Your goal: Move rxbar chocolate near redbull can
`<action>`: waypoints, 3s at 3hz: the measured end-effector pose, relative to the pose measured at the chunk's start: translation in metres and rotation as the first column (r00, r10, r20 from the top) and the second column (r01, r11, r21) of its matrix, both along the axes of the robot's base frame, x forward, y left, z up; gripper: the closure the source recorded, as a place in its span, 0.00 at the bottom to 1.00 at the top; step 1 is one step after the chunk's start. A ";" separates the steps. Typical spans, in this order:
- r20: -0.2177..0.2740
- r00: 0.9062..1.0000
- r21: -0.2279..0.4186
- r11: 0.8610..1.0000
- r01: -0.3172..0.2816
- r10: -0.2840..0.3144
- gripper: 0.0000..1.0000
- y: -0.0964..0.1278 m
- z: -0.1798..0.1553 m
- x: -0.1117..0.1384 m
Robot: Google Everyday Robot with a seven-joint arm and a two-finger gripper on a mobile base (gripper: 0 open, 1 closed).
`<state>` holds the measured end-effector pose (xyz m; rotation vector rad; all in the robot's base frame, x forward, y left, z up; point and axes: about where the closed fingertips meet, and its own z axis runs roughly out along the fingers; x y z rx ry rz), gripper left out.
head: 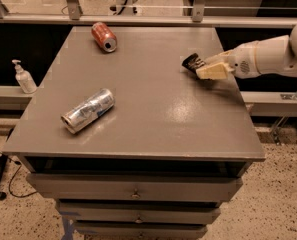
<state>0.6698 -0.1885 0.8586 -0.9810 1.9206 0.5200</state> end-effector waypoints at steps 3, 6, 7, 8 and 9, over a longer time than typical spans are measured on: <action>0.097 0.988 -0.010 0.993 -0.118 0.118 1.00 0.019 0.070 -0.019; 0.194 0.932 -0.083 0.952 -0.295 0.305 1.00 0.108 0.052 -0.055; 0.202 0.914 -0.135 0.934 -0.331 0.353 1.00 0.142 0.032 -0.079; 0.192 0.912 -0.152 0.929 -0.337 0.362 1.00 0.155 0.011 -0.089; 0.186 0.911 -0.153 0.926 -0.344 0.369 1.00 0.163 0.000 -0.097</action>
Offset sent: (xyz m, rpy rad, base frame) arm -0.0315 0.0197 0.1115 -0.0146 -0.1631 0.1629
